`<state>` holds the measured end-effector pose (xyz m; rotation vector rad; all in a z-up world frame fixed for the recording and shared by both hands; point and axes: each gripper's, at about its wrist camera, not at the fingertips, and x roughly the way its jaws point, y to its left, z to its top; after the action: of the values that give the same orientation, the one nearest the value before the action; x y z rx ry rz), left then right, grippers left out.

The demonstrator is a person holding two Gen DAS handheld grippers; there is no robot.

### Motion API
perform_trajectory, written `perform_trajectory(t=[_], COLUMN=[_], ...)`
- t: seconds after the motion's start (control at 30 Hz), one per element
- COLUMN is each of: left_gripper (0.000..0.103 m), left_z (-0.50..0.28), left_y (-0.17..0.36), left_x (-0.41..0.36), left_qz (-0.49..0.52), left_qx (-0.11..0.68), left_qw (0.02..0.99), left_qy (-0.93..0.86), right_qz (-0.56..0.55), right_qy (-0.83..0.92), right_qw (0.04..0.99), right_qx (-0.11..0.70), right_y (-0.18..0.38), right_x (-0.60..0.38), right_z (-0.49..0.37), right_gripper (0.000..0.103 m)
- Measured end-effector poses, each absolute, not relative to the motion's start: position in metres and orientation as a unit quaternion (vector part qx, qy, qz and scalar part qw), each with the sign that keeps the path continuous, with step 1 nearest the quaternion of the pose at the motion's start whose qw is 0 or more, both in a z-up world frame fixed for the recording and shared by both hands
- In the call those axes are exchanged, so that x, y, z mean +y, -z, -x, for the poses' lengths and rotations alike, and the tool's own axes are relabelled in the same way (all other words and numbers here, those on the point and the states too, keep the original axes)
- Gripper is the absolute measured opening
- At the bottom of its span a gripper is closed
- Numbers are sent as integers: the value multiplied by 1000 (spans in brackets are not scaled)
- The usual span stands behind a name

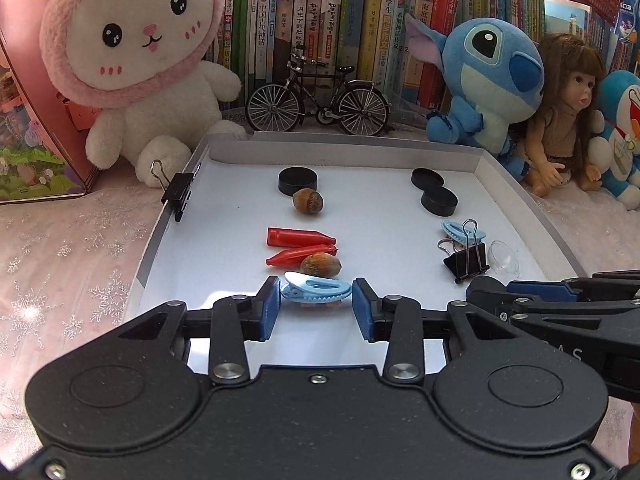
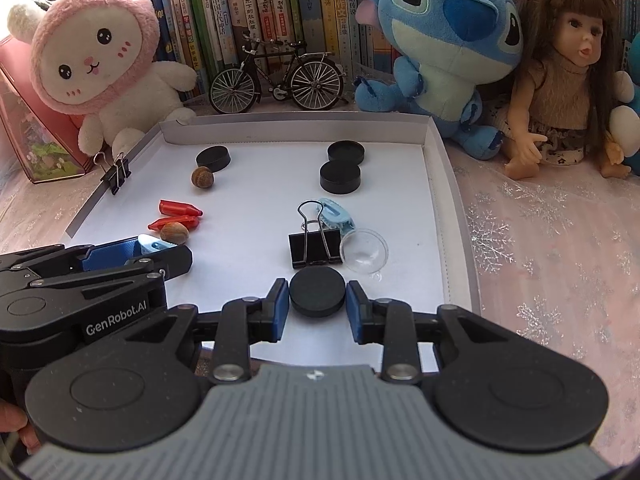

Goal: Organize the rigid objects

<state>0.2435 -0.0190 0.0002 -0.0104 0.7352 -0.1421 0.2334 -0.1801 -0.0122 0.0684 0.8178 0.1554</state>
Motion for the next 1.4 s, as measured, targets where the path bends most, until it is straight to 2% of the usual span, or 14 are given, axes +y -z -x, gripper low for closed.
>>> perform_trajectory(t=[0.2, 0.3, 0.33, 0.37, 0.57, 0.67, 0.77, 0.87, 1.0, 1.13, 1.4], left_gripper=[38, 44, 47, 52, 71, 78, 83, 84, 85, 86, 87], left_z=[-242, -241, -240, -239, -227, -217, -205, -189, -166, -146, -129], left_y=[0, -1, -2, -3, -11, -17, -24, -29, -31, -29, -10], left_x=[-21, -19, -18, -17, -12, -8, -4, -1, 4, 9, 9], left_qz=[1, 7, 10, 13, 8, 8, 8, 1, 0, -1, -8], left_qx=[356, 357, 357, 357, 343, 334, 320, 306, 299, 294, 303], left_qw=[932, 932, 932, 932, 937, 940, 946, 951, 952, 954, 952], left_qy=[67, 65, 64, 64, 63, 62, 54, 54, 57, 58, 48], right_qz=[-29, -33, -39, -45, -48, -47, -47, -48, -43, -29, -13], right_qy=[-73, -76, -78, -79, -82, -79, -73, -71, -66, -64, -50], right_qw=[920, 921, 922, 923, 932, 939, 948, 955, 964, 970, 969], right_qx=[385, 380, 378, 375, 350, 332, 307, 284, 256, 234, 242], right_y=[13, 13, 12, 11, 3, -2, -8, -13, -16, -12, 8], right_x=[-179, -179, -181, -182, -187, -190, -194, -198, -203, -203, -200], right_z=[-229, -227, -225, -224, -213, -205, -191, -176, -151, -127, -112], right_gripper=[36, 40, 45, 54, 59, 66, 79, 86, 90, 102, 103])
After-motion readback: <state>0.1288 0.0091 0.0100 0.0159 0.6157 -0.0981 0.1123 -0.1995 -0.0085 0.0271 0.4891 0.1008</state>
